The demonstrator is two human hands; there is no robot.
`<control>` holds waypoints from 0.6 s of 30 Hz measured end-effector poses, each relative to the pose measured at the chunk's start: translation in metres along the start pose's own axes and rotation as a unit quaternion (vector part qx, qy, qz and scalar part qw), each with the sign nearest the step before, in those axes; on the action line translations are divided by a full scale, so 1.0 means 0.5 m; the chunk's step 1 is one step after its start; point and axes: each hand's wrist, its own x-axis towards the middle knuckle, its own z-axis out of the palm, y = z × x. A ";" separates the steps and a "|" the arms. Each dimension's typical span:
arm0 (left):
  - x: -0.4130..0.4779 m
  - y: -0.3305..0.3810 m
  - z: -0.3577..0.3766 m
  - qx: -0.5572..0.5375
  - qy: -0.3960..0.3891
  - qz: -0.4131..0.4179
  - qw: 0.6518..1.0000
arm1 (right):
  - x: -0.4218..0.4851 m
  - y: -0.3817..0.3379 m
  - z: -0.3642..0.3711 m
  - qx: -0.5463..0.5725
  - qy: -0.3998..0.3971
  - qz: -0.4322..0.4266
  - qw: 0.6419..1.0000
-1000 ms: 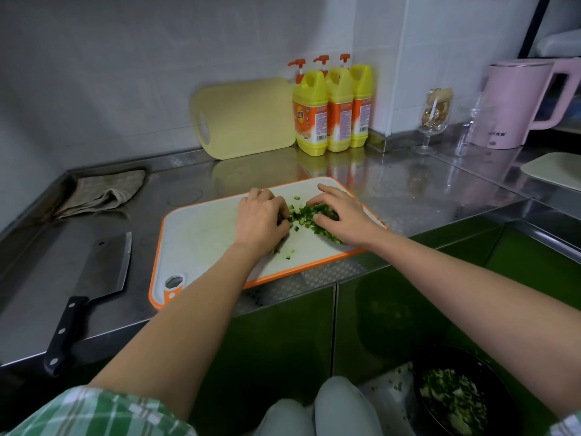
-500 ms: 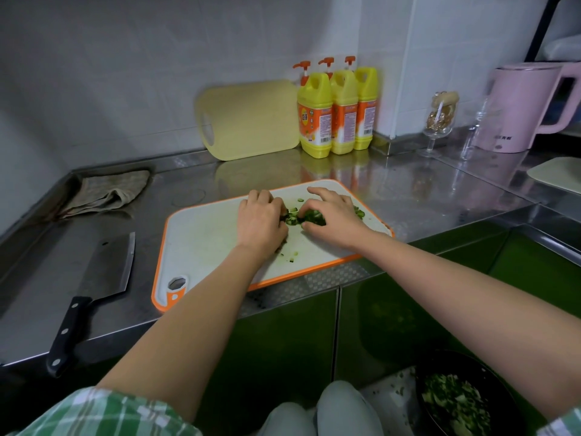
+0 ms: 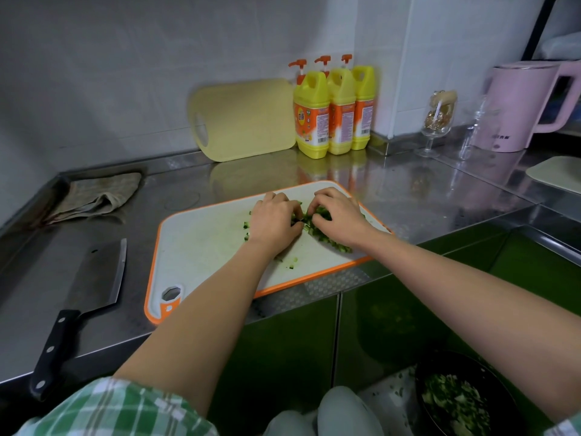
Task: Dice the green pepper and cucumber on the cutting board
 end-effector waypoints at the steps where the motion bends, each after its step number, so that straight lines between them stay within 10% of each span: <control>1: 0.001 0.000 -0.001 -0.003 -0.002 0.003 1.000 | 0.002 0.003 0.000 0.009 0.000 0.002 1.000; 18: -0.004 0.001 -0.010 -0.036 -0.013 0.062 0.997 | 0.009 0.006 0.007 -0.001 -0.004 0.012 1.000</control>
